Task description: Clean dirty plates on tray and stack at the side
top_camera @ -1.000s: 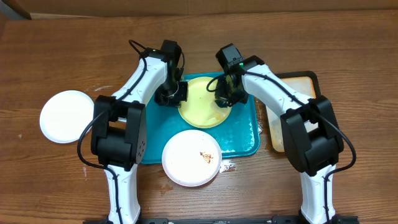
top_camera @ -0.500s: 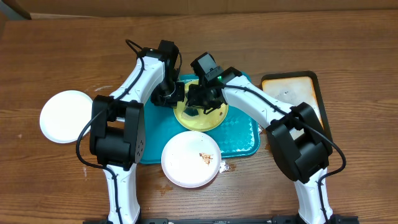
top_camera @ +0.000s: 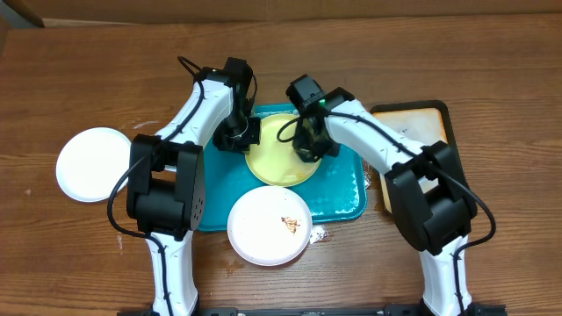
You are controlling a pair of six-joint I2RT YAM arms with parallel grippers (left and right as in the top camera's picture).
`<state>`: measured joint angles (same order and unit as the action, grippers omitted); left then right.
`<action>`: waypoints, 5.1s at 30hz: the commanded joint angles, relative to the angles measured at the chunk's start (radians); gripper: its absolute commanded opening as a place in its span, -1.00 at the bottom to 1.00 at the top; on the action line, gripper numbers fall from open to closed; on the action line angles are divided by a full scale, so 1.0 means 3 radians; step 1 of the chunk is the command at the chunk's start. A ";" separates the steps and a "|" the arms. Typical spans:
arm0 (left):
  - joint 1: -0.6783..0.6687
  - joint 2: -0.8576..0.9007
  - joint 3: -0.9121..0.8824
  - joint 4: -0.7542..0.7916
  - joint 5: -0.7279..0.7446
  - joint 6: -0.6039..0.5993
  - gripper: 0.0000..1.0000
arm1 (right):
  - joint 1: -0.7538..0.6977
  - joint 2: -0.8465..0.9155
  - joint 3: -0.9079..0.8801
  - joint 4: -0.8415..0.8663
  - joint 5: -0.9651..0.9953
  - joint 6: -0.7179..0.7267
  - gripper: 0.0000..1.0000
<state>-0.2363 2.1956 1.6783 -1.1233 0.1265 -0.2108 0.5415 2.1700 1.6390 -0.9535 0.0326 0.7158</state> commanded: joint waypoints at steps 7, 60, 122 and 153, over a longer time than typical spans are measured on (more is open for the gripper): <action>-0.0043 0.0028 0.0019 -0.0047 -0.0109 0.0042 -0.91 | -0.0062 0.0005 -0.0018 0.0567 -0.0600 -0.0516 -0.92; -0.0036 0.0028 0.0019 -0.0135 -0.0309 -0.0051 -0.91 | -0.0182 0.0390 0.0261 -0.0460 0.0813 -0.0479 -0.92; -0.0306 -0.0025 0.2009 -0.1890 -0.2739 -0.0969 -0.92 | -0.0183 0.0266 0.1516 -0.1235 0.0497 -0.0833 -0.92; -0.0220 -0.0025 0.2009 -0.1872 -0.3652 -0.1339 -0.92 | -0.0525 0.0266 0.1516 -0.1366 0.0586 -0.0844 -0.92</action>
<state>-0.3058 2.1979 2.2581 -1.6863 -0.9016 -0.5690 0.3805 2.2547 2.0743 -1.3636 0.1978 0.4667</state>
